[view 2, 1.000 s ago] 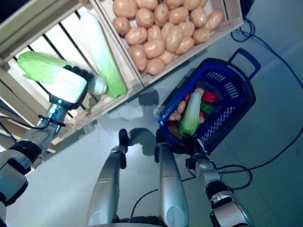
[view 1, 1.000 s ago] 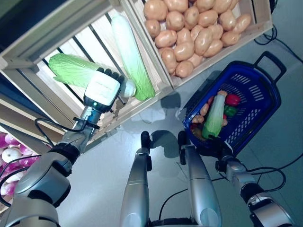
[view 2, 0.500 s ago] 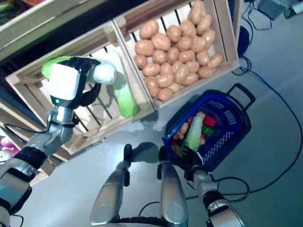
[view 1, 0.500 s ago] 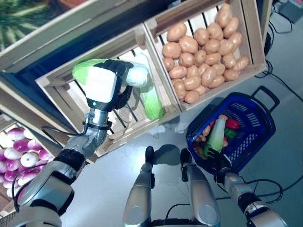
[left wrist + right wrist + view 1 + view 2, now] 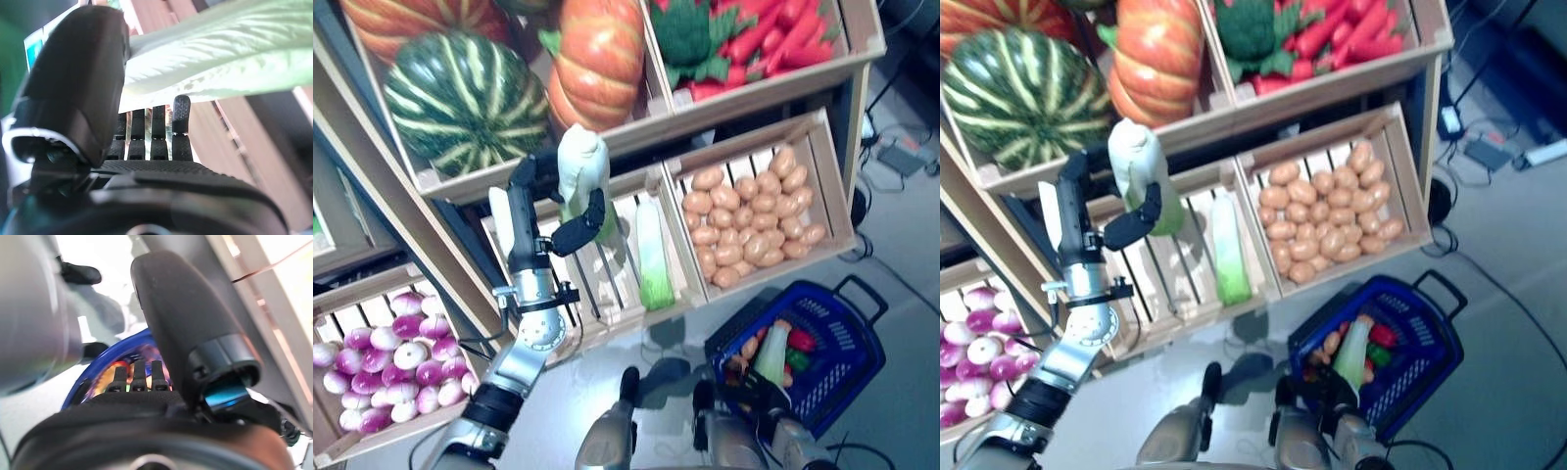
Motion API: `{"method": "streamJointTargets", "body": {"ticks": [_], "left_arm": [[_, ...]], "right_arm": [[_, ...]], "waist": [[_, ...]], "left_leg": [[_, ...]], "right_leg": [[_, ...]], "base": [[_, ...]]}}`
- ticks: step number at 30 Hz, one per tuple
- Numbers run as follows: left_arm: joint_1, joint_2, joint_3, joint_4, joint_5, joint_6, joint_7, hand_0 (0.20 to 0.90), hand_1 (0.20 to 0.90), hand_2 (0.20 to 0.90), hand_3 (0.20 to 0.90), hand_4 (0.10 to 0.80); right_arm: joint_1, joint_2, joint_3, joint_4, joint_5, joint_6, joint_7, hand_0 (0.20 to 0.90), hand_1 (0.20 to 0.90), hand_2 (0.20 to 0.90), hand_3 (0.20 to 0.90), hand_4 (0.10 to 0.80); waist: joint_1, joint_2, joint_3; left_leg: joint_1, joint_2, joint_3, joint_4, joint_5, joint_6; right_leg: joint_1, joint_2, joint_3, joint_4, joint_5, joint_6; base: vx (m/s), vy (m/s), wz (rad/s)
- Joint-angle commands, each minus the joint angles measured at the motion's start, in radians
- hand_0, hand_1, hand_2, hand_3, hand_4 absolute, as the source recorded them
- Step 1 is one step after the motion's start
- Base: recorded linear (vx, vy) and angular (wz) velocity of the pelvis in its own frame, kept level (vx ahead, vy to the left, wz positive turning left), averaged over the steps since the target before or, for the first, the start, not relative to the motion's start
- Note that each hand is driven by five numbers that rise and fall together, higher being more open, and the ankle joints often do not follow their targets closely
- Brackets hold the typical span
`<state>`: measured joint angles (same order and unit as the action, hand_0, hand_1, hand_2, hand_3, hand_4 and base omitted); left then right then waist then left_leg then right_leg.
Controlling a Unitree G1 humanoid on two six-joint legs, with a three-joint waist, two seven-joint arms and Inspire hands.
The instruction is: Put vegetables into the basket
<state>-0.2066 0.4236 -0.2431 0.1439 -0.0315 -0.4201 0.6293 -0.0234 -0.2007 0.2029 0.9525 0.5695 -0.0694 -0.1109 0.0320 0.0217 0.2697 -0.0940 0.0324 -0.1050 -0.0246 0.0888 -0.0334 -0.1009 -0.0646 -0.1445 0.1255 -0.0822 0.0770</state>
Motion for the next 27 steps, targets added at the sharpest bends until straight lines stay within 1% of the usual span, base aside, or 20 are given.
{"method": "streamJointTargets", "body": {"ticks": [1, 2, 3, 4, 6, 7, 8, 10, 12, 13, 15, 19, 21, 23, 25, 27], "left_arm": [[-0.038, 0.000, 0.063, -0.138, -0.154, -0.126, -0.102, 0.300, 0.300, 0.300, 0.300, 0.400], [-0.027, -0.018, 0.060, -0.150, -0.253, -0.113, -0.166, 0.300, 0.300, 0.300, 0.300, 0.400], [-0.022, -0.028, 0.056, -0.156, -0.292, -0.105, -0.194, 0.300, 0.300, 0.300, 0.300, 0.400], [-0.008, -0.043, 0.051, -0.175, -0.316, -0.087, -0.232, 0.300, 0.300, 0.300, 0.300, 0.400], [0.001, -0.046, 0.050, -0.184, -0.334, -0.078, -0.253, 0.300, 0.300, 0.300, 0.300, 0.400], [0.011, -0.050, 0.048, -0.192, -0.308, -0.070, -0.254, 0.300, 0.300, 0.300, 0.300, 0.400], [0.016, -0.048, 0.046, -0.199, -0.294, -0.066, -0.253, 0.300, 0.300, 0.300, 0.300, 0.400], [0.038, -0.045, 0.049, -0.213, -0.312, -0.020, -0.300, 0.300, 0.300, 0.300, 0.300, 0.400], [0.045, -0.041, 0.048, -0.223, -0.310, -0.002, -0.330, 0.300, 0.300, 0.300, 0.300, 0.400], [0.049, -0.037, 0.042, -0.230, -0.323, 0.020, -0.365, 0.300, 0.300, 0.300, 0.300, 0.400], [0.056, -0.029, 0.038, -0.241, -0.342, 0.035, -0.418, 0.300, 0.300, 0.300, 0.300, 0.400], [0.055, -0.006, 0.028, -0.250, -0.354, 0.085, -0.481, 0.300, 0.300, 0.300, 0.300, 0.400], [0.054, 0.007, 0.023, -0.249, -0.338, 0.108, -0.491, 0.300, 0.300, 0.300, 0.300, 0.400], [0.059, 0.028, 0.026, -0.251, -0.284, 0.143, -0.472, 0.300, 0.300, 0.300, 0.300, 0.400], [0.058, 0.055, 0.031, -0.232, -0.252, 0.145, -0.482, 0.300, 0.300, 0.300, 0.300, 0.400], [0.056, 0.068, 0.032, -0.225, -0.238, 0.151, -0.490, 0.300, 0.300, 0.300, 0.300, 0.400]], "right_arm": [[0.038, 0.011, -0.008, -0.106, 0.066, -0.084, -0.075, 0.900, 0.900, 0.900, 0.900, 0.800], [0.045, 0.011, -0.012, -0.134, 0.073, -0.090, -0.080, 0.900, 0.900, 0.900, 0.900, 0.800], [0.047, 0.010, -0.014, -0.147, 0.080, -0.102, -0.080, 0.900, 0.900, 0.900, 0.900, 0.800], [0.053, 0.008, -0.018, -0.219, 0.103, -0.093, -0.087, 0.900, 0.900, 0.900, 0.900, 0.800], [0.059, 0.004, -0.019, -0.267, 0.136, -0.086, -0.090, 0.900, 0.900, 0.900, 0.900, 0.800], [0.066, 0.003, -0.027, -0.322, 0.196, -0.094, -0.079, 0.900, 0.900, 0.900, 0.900, 0.800], [0.075, 0.004, -0.034, -0.358, 0.212, -0.101, -0.075, 0.900, 0.900, 0.900, 0.900, 0.800], [0.106, 0.012, -0.057, -0.471, 0.282, -0.152, -0.031, 0.900, 0.900, 0.900, 0.900, 0.800], [0.118, 0.013, -0.066, -0.524, 0.287, -0.160, -0.012, 0.900, 0.900, 0.900, 0.900, 0.800], [0.122, 0.013, -0.076, -0.571, 0.293, -0.173, 0.020, 0.900, 0.900, 0.900, 0.900, 0.800], [0.127, 0.006, -0.090, -0.644, 0.278, -0.186, 0.066, 0.900, 0.900, 0.900, 0.900, 0.800], [0.119, -0.046, -0.091, -0.782, 0.244, -0.166, 0.179, 0.900, 0.900, 0.900, 0.900, 0.800], [0.113, -0.080, -0.080, -0.839, 0.220, -0.125, 0.231, 0.900, 0.900, 0.900, 0.900, 0.800], [0.109, -0.130, -0.069, -0.914, 0.246, -0.070, 0.341, 0.900, 0.900, 0.900, 0.900, 0.800], [0.099, -0.189, -0.071, -0.953, 0.238, -0.080, 0.377, 0.900, 0.900, 0.900, 0.900, 0.800], [0.079, -0.220, -0.077, -0.984, 0.250, -0.066, 0.390, 0.900, 0.900, 0.900, 0.900, 0.800]], "waist": [[0.012, -0.058, -0.081], [0.011, -0.063, -0.092], [0.011, -0.066, -0.098], [0.008, -0.075, -0.105], [0.006, -0.079, -0.107], [0.004, -0.085, -0.109], [0.003, -0.088, -0.112], [-0.004, -0.098, -0.123], [-0.006, -0.102, -0.127], [-0.010, -0.104, -0.131], [-0.014, -0.105, -0.138], [-0.023, -0.105, -0.152], [-0.026, -0.104, -0.157], [-0.027, -0.106, -0.162], [-0.025, -0.109, -0.166], [-0.023, -0.109, -0.169]], "left_leg": [[0.001, -0.056, 0.016, 0.030, -0.061, 0.016], [0.014, -0.055, 0.019, 0.027, -0.064, 0.018], [0.019, -0.056, 0.020, 0.026, -0.065, 0.019], [0.028, -0.056, 0.027, 0.031, -0.073, 0.022], [0.032, -0.054, 0.031, 0.035, -0.076, 0.023], [0.037, -0.053, 0.033, 0.037, -0.078, 0.025], [0.041, -0.052, 0.035, 0.036, -0.078, 0.025], [0.058, -0.053, 0.034, 0.035, -0.085, 0.029], [0.062, -0.053, 0.037, 0.038, -0.089, 0.032], [0.066, -0.052, 0.040, 0.040, -0.090, 0.035], [0.074, -0.052, 0.044, 0.040, -0.093, 0.039], [0.090, -0.056, 0.049, 0.034, -0.096, 0.046], [0.097, -0.057, 0.050, 0.030, -0.097, 0.046], [0.101, -0.058, 0.052, 0.026, -0.097, 0.048], [0.106, -0.058, 0.054, 0.022, -0.097, 0.046], [0.109, -0.059, 0.054, 0.019, -0.096, 0.046]], "right_leg": [[0.056, -0.045, 0.009, -0.133, 0.143, 0.010], [0.068, -0.044, 0.009, -0.141, 0.146, 0.011], [0.073, -0.045, 0.011, -0.144, 0.148, 0.012], [0.076, -0.046, 0.014, -0.142, 0.151, 0.015], [0.078, -0.047, 0.014, -0.141, 0.153, 0.016], [0.082, -0.046, 0.017, -0.141, 0.156, 0.017], [0.086, -0.046, 0.015, -0.143, 0.157, 0.017], [0.097, -0.043, 0.022, -0.148, 0.159, 0.019], [0.100, -0.044, 0.021, -0.148, 0.159, 0.021], [0.102, -0.044, 0.021, -0.147, 0.159, 0.021], [0.106, -0.044, 0.023, -0.145, 0.157, 0.023], [0.112, -0.041, 0.031, -0.144, 0.153, 0.026], [0.113, -0.039, 0.039, -0.143, 0.151, 0.028], [0.112, -0.038, 0.045, -0.143, 0.150, 0.031], [0.116, -0.039, 0.045, -0.144, 0.149, 0.035], [0.118, -0.040, 0.047, -0.146, 0.149, 0.037]], "base": [[0.083, -0.010, -0.01], [0.100, -0.011, -0.01], [0.115, -0.034, 0.00], [0.076, -0.039, -0.02], [0.044, -0.039, 0.01], [0.032, -0.039, 0.01], [0.058, -0.052, -0.02], [0.058, -0.042, -0.04], [0.013, -0.016, -0.02], [0.029, -0.024, -0.03], [0.031, -0.004, -0.05], [0.029, 0.020, -0.12], [0.031, 0.022, -0.09], [0.021, 0.009, -0.08], [0.000, 0.000, 0.00], [0.032, 0.005, 0.06]]}}
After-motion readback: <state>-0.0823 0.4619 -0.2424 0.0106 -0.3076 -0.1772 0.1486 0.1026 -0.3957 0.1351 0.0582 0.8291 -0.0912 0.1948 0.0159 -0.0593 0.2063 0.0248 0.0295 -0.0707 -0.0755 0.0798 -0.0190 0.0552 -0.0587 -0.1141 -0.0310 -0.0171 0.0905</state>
